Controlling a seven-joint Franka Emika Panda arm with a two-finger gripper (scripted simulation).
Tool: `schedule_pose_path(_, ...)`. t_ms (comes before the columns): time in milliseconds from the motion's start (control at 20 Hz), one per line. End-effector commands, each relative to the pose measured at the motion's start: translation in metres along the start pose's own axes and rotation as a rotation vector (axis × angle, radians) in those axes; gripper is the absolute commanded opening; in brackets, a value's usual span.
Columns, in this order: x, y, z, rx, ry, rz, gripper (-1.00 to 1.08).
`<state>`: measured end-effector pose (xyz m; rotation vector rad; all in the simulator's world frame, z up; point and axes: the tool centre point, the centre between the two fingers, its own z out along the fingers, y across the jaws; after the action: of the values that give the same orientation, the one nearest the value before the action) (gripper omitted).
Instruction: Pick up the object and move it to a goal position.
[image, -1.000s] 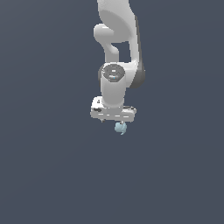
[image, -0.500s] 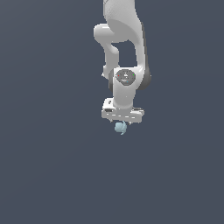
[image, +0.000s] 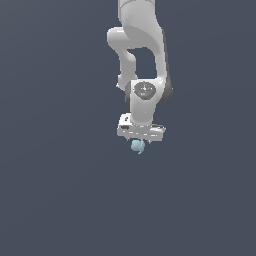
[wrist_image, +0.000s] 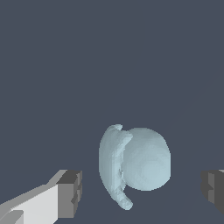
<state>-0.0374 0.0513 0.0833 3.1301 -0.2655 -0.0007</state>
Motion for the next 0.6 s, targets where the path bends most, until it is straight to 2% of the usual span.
schedule_pose_path(0,-0.001,0.0,0.009,0.0,-0.001,0.0,1.0)
schedule_pose_path(300,-0.002,0.0,0.037,0.0,0.0,0.002,1.0)
schedule_pose_path(550,-0.001,0.0,0.043,0.0,0.0,0.003,1.0)
